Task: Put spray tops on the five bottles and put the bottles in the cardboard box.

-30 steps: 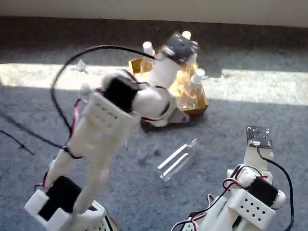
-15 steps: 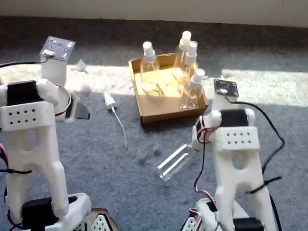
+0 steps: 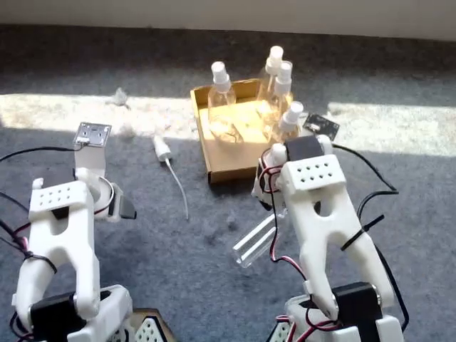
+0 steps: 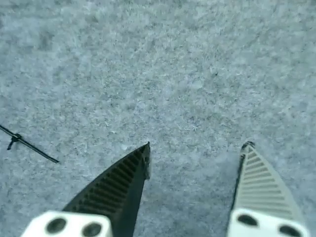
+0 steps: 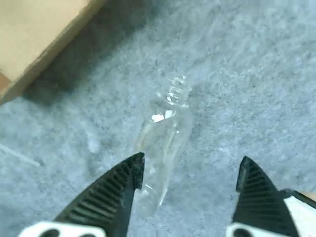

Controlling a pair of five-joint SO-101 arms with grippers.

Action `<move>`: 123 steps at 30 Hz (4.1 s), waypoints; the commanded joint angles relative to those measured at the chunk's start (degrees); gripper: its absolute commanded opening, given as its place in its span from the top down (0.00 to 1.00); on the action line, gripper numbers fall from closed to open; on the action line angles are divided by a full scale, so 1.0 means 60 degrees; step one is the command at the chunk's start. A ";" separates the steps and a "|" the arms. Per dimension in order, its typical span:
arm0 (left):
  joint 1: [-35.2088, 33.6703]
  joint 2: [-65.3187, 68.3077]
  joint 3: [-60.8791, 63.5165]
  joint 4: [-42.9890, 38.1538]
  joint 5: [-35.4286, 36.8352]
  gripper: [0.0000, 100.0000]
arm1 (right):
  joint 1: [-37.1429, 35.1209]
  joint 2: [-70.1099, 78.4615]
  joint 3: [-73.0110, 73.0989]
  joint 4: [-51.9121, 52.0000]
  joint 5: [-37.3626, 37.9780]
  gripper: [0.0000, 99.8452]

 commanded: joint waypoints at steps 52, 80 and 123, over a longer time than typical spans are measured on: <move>0.0418 -0.0315 0.1062 -0.1304 0.0264 0.73 | 0.1883 -0.0007 0.3568 -0.5810 0.0396 0.96; 0.0432 -0.0315 0.1062 -0.1304 0.0278 0.73 | 0.7568 0.1077 0.0286 -0.5194 0.6872 0.97; 0.0388 -0.0227 0.1194 -0.1729 0.0278 0.73 | 0.1121 0.1604 0.2645 -0.3524 0.0278 0.82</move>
